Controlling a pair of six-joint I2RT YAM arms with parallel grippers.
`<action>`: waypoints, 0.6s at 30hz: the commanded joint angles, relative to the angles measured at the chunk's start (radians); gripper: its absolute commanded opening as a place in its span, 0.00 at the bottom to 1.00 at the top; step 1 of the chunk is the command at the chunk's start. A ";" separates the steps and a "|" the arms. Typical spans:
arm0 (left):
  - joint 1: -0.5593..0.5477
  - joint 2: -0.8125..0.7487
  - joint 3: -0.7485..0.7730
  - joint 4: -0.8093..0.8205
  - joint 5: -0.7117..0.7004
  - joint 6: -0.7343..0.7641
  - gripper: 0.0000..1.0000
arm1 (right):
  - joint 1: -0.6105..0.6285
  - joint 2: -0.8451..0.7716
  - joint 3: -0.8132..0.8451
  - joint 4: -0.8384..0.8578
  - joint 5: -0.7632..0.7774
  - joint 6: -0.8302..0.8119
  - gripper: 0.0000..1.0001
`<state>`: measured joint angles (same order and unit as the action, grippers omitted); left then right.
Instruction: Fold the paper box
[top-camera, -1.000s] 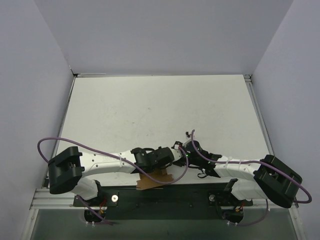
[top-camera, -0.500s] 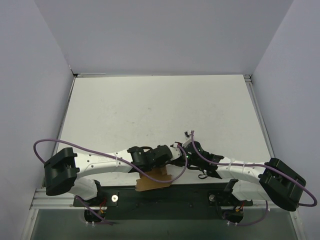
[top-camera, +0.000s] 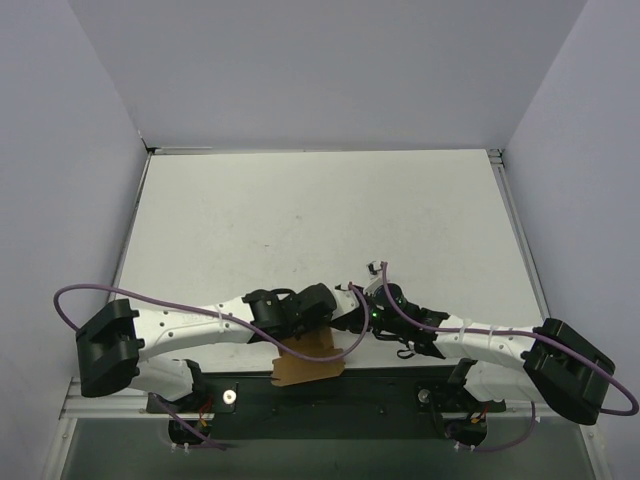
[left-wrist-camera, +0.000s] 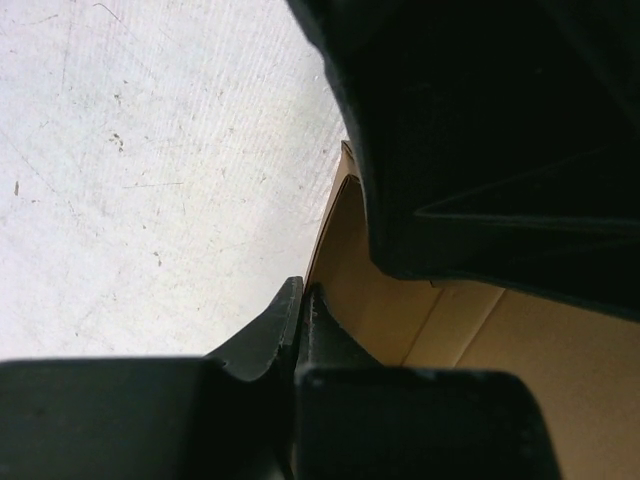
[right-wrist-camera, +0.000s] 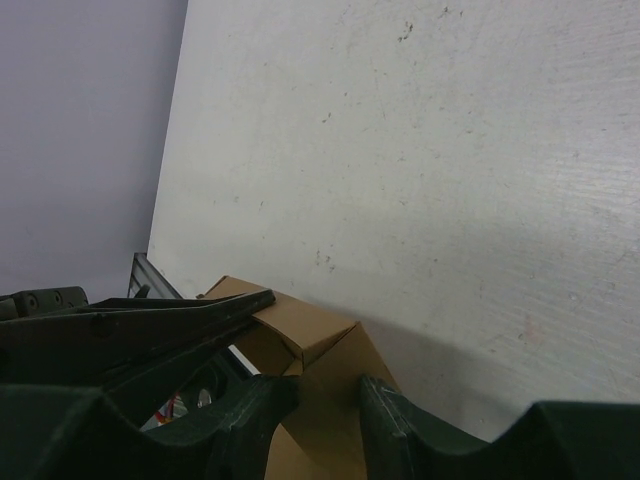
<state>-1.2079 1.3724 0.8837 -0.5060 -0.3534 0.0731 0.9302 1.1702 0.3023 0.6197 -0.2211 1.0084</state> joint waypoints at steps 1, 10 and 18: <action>-0.001 -0.061 0.026 0.169 0.063 -0.004 0.00 | 0.021 -0.004 0.035 -0.015 -0.029 -0.039 0.38; 0.004 -0.098 0.014 0.185 0.151 0.008 0.00 | 0.021 -0.009 0.044 -0.055 -0.058 -0.137 0.38; 0.005 -0.093 0.012 0.184 0.175 0.016 0.00 | 0.032 -0.010 0.050 -0.095 -0.043 -0.241 0.44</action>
<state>-1.1969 1.3201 0.8566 -0.5049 -0.2543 0.0917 0.9417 1.1687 0.3214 0.5694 -0.2672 0.8574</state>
